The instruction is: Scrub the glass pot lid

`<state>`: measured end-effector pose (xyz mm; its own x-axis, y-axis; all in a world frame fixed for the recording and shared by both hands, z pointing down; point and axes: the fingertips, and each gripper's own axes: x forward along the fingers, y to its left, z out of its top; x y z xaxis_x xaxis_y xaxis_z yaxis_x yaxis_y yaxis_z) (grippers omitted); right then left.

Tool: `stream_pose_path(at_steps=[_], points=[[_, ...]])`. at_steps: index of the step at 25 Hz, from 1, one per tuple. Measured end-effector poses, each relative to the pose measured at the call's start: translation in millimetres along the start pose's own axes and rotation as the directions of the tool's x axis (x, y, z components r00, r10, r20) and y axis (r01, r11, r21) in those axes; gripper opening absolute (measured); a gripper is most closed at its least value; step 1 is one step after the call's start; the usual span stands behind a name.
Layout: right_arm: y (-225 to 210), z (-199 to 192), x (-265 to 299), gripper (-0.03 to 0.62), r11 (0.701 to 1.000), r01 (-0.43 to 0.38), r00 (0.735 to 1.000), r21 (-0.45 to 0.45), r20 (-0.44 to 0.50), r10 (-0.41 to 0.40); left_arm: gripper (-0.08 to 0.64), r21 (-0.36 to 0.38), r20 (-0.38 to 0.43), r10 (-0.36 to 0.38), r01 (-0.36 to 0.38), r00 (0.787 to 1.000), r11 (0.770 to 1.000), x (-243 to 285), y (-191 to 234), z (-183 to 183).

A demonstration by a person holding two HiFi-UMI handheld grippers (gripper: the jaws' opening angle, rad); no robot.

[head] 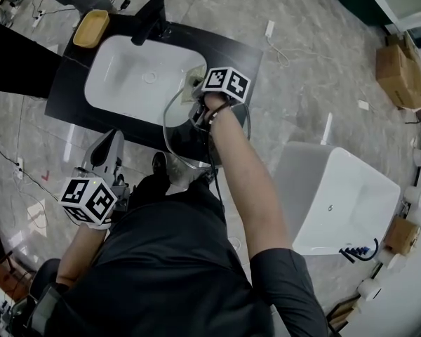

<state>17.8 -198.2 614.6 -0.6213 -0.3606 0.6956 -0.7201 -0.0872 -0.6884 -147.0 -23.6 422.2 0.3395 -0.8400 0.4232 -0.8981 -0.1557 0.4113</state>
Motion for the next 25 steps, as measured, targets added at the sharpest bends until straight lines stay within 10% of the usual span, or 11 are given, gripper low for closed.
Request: stream_pose_path(at_steps=[25], points=[[-179,28,-119,0.066,0.991,0.087,0.995,0.102,0.048,-0.092,0.0,0.028,-0.063,-0.097,0.099,0.993,0.995,50,-80,-20]])
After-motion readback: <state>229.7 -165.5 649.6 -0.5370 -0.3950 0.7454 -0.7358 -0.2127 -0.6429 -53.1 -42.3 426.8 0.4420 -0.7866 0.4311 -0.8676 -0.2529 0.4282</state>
